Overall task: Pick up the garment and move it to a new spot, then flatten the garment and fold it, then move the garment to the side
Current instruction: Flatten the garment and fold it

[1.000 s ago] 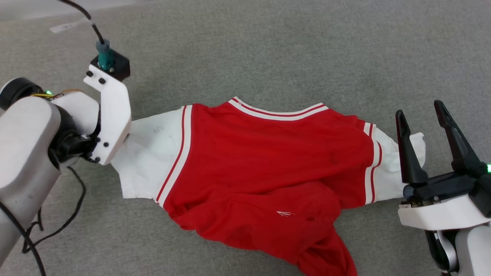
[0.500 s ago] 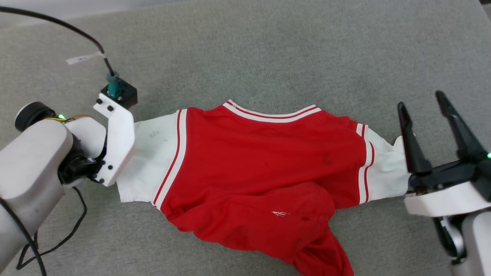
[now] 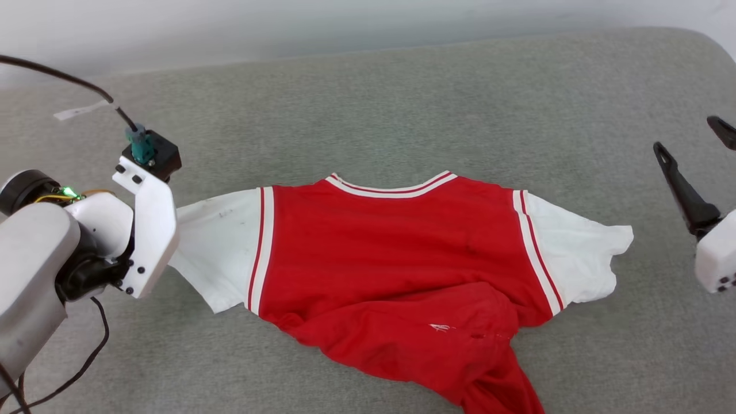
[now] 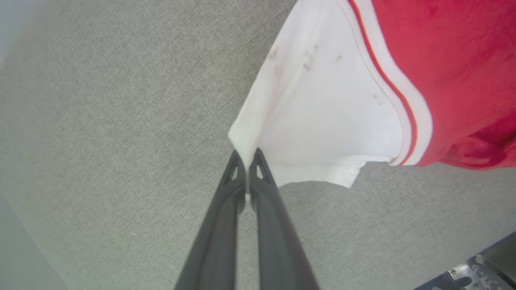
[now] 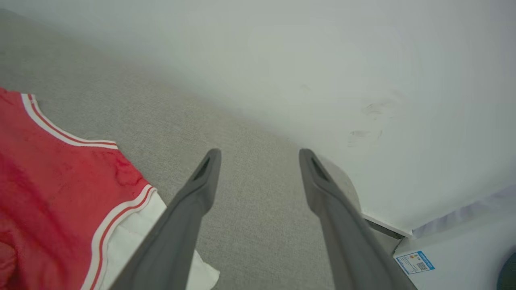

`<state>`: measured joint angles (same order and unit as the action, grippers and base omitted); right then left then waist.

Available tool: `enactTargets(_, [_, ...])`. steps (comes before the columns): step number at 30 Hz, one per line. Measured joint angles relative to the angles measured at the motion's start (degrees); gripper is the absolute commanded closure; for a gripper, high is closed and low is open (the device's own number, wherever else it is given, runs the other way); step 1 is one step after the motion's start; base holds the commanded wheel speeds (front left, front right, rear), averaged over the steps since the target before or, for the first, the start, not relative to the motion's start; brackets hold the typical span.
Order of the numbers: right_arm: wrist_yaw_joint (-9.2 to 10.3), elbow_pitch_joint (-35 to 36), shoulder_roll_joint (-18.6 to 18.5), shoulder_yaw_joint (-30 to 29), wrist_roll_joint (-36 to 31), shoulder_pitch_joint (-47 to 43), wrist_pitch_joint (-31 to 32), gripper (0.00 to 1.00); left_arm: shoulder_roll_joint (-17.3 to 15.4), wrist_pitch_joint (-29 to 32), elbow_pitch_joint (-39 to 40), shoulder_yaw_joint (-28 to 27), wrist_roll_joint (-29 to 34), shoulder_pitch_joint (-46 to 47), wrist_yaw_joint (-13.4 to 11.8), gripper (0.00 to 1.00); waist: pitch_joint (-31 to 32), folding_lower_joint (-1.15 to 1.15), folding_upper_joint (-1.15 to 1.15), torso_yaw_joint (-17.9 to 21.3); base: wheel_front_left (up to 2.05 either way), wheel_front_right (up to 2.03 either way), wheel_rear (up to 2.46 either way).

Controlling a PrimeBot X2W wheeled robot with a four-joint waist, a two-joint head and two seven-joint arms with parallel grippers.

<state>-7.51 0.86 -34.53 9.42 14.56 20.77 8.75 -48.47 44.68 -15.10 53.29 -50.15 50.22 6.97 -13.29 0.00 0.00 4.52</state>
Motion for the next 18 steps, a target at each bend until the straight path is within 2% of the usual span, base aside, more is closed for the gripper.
enactTargets(4, [0.00,0.1,-8.6,6.3,6.1,3.2,11.7,0.00,-1.1,-0.4,2.2,-0.2,-0.3,-0.9,-0.9,1.00,0.2,0.00,0.00,-1.8,0.00,0.00,0.00])
enactTargets(10, [0.00,0.3,-17.0,16.8,19.8,9.4,28.7,0.00,-1.4,-0.8,5.4,-0.7,-0.3,-1.1,-2.4,1.00,-1.0,0.00,0.00,-3.5,0.00,0.00,0.00])
enactTargets(13, [0.00,-1.6,-19.1,20.6,25.1,13.3,36.3,0.00,-1.1,-1.0,6.6,-1.1,0.0,-0.3,-2.7,1.00,-2.3,0.00,0.00,-4.2,0.00,0.00,0.00])
enactTargets(18, [0.00,-6.0,-18.3,24.8,31.8,19.1,44.3,0.00,0.1,-0.5,7.7,-1.3,0.6,1.8,-2.9,1.00,-4.9,0.00,0.00,-5.3,0.00,0.00,0.00])
